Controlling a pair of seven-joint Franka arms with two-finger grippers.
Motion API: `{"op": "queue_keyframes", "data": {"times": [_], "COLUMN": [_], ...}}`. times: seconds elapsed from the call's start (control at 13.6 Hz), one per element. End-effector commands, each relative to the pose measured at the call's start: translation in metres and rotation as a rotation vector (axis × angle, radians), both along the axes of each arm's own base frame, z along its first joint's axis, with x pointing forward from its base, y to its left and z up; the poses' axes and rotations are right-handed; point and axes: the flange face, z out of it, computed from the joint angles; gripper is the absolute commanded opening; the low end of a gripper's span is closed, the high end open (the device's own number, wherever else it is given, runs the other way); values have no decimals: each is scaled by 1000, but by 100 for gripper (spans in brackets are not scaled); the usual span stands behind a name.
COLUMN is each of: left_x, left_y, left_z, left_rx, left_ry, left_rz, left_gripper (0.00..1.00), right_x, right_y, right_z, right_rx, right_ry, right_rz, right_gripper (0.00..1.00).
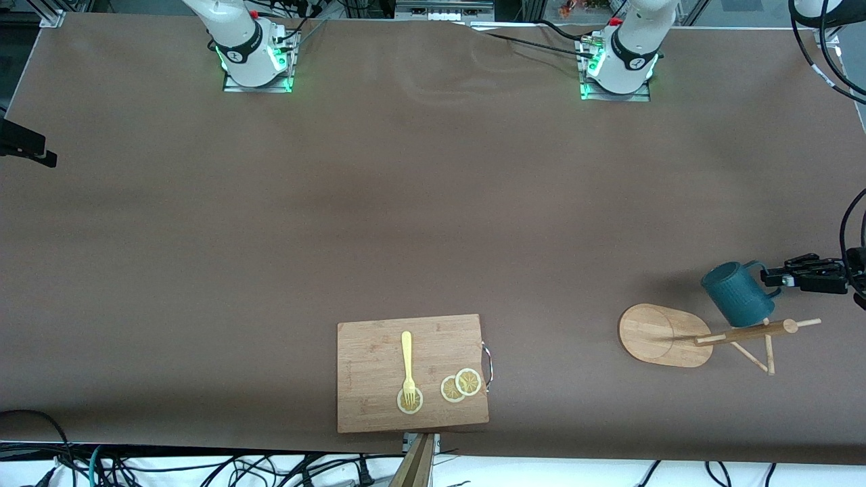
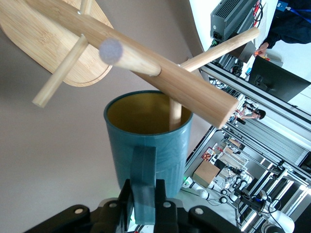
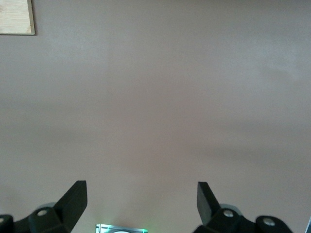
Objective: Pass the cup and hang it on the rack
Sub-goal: 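Lower the mug handle onto a rack peg with the left gripper, then open the left gripper and raise it away from the rack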
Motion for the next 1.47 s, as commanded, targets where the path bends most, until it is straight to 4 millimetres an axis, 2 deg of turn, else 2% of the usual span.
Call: {"op": "queue_keyframes", "data": {"times": [0.0,0.22,0.29,0.44,0.59,0.66,0.88,1.03,1.39], "left_x": [10,8,5,-3,-13,-16,-15,-13,-13], "left_y": [0,4,2,-2,-10,-24,-85,-124,-265], "left_z": [12,22,33,36,69,93,139,158,188], "left_rx": [28,56,81,117,195,263,468,567,909], "left_ry": [-29,-37,-40,-8,-2,-10,-12,-24,-71], "left_rz": [9,8,-9,-76,-142,-183,-326,-397,-642], "left_gripper": [100,100,100,100,100,100,100,100,100], "right_x": [0,0,0,0,0,1,0,0,1], "right_y": [-1,-2,-2,-2,-2,-1,-2,-2,-1], "right_z": [4,4,4,4,4,4,4,4,4], "right_rx": [10,10,10,10,10,10,10,10,10], "right_ry": [-11,-11,-11,-11,-13,-13,-13,-13,-13], "right_rz": [12,12,11,11,11,12,12,11,12], "right_gripper": [100,100,100,100,100,100,100,100,100]}}
